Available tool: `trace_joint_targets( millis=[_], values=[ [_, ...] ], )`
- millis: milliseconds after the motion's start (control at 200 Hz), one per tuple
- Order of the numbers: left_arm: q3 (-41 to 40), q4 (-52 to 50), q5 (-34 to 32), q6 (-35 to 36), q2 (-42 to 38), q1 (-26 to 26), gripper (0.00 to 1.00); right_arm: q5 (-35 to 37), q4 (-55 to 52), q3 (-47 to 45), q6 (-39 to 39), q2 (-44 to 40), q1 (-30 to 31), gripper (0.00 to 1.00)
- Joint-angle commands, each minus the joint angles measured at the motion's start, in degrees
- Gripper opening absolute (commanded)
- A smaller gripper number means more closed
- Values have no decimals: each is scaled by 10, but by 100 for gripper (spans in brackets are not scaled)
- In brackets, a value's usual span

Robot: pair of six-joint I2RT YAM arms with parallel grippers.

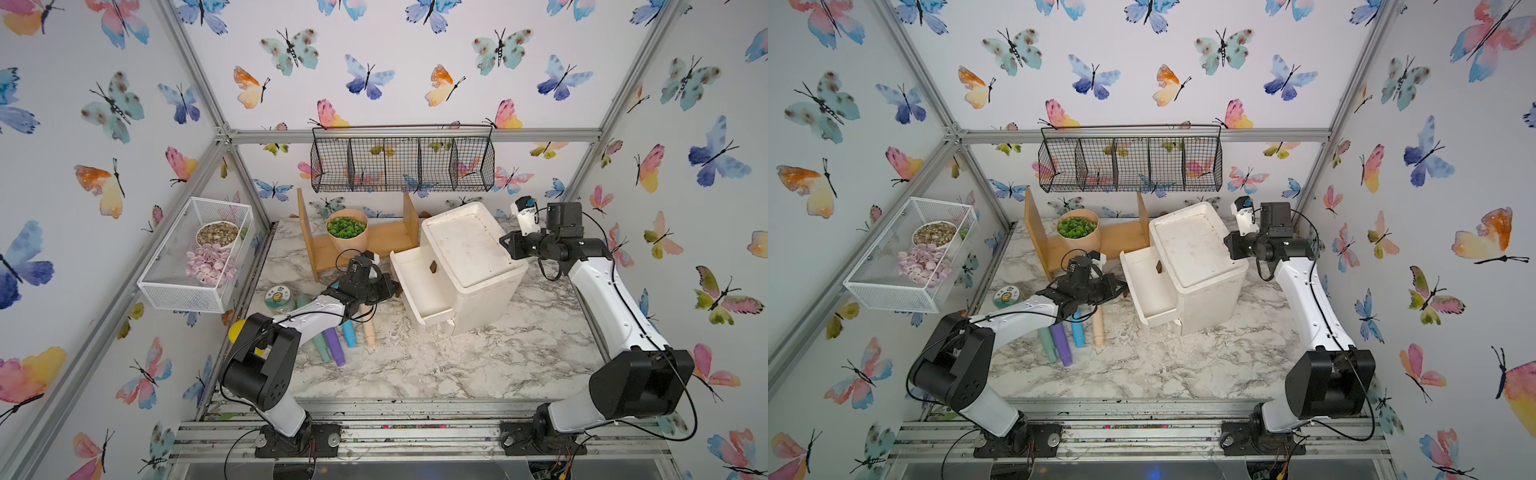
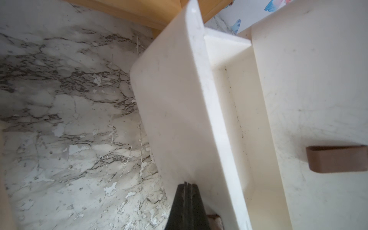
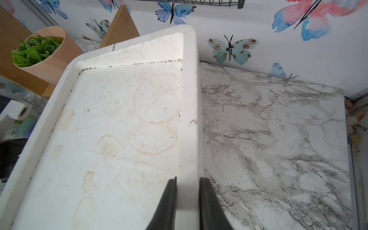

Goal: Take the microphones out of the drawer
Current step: Close the drawer in the storage box.

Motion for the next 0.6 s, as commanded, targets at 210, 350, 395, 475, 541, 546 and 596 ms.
trace_joint_targets(
  millis=[210,350,395,475,541,546,596],
  values=[
    [70,49,45,-27,47,-67,0,-93,-40,-2,11,10,12,4],
    [86,67,52,-46,73,-81,0,-92,-41,-1,12,12,12,4],
    [94,74,54,-50,85,-84,0,-92,-41,0,13,12,12,4],
    [115,81,58,-56,108,-88,0,-92,-41,-2,15,12,12,4],
    [132,85,62,-61,125,-89,0,-91,-40,-4,16,10,12,4],
    [133,86,62,-61,126,-89,0,-91,-40,-4,16,10,12,4],
    [145,89,62,-64,138,-90,0,-88,-40,-5,18,9,12,4]
  ],
)
